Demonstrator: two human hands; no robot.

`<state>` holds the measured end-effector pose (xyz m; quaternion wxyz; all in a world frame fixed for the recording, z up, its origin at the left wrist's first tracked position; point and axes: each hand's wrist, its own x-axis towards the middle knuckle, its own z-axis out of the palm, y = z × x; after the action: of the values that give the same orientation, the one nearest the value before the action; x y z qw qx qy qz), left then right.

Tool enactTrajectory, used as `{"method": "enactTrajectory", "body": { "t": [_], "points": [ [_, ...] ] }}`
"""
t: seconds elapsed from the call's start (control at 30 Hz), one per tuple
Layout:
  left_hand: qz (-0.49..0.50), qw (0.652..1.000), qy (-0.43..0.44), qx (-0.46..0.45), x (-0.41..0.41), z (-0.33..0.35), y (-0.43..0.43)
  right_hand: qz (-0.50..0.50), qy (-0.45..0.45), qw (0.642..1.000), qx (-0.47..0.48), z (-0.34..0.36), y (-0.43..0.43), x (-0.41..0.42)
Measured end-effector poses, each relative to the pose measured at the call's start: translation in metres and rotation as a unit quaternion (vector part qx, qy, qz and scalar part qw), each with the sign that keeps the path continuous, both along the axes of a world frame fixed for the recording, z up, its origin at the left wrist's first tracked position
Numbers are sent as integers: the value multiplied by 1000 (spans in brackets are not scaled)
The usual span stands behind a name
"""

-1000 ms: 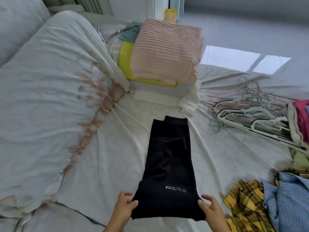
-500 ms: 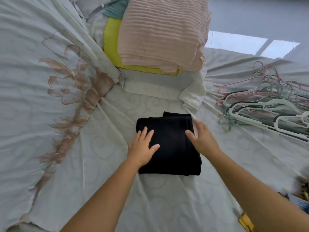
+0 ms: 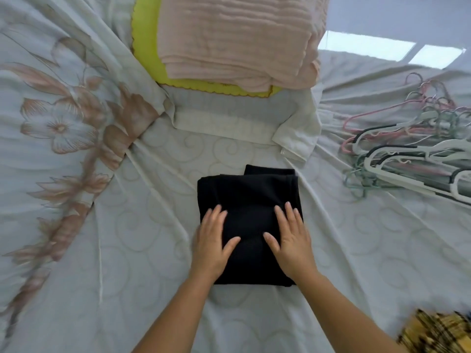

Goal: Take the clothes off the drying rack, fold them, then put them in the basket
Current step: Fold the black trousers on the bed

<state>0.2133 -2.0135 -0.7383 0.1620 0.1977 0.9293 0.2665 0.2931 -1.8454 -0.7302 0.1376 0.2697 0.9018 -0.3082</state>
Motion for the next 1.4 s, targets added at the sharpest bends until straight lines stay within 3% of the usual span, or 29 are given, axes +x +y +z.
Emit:
{"method": "enactTrajectory", "body": {
  "t": [0.07, 0.13, 0.2, 0.27, 0.33, 0.43, 0.6, 0.73, 0.97, 1.07, 1.17, 1.3, 1.4],
  "points": [
    [220, 970, -43, 98, 14, 11, -8, -182, 46, 980, -62, 13, 1, 16],
    [356, 898, -223, 132, 24, 19, -14, -317, 6, 938, -141, 22, -3, 31],
    [363, 839, -380, 142, 25, 27, -22, -364, -26, 900, -239, 27, -2, 40],
    [359, 785, -476, 172, 20, 42, -29, -382, -65, 857, -340, 41, 6, 45],
    [341, 741, -542, 204, 20, 62, -36, -359, -117, 834, -402, 58, 15, 54],
    [336, 713, -575, 220, 33, 100, -38, -345, -118, 823, -435, 87, 16, 70],
    [349, 720, -545, 250, 65, 145, -33, -395, -37, 781, -482, 141, 7, 98],
    [318, 738, -525, 280, 83, 181, -16, -397, 4, 775, -491, 173, 20, 127],
    [233, 797, -468, 303, 134, 248, 58, -440, 20, 677, -589, 208, 73, 203],
    [207, 814, -453, 298, 172, 273, 102, -444, 22, 662, -604, 220, 110, 245],
    [190, 815, -457, 301, 218, 296, 148, -441, 27, 667, -601, 237, 157, 294],
    [173, 797, -486, 313, 275, 319, 216, -437, 32, 624, -647, 255, 216, 363],
    [163, 790, -502, 313, 299, 325, 259, -446, 49, 642, -622, 267, 251, 392]
  ]
}}
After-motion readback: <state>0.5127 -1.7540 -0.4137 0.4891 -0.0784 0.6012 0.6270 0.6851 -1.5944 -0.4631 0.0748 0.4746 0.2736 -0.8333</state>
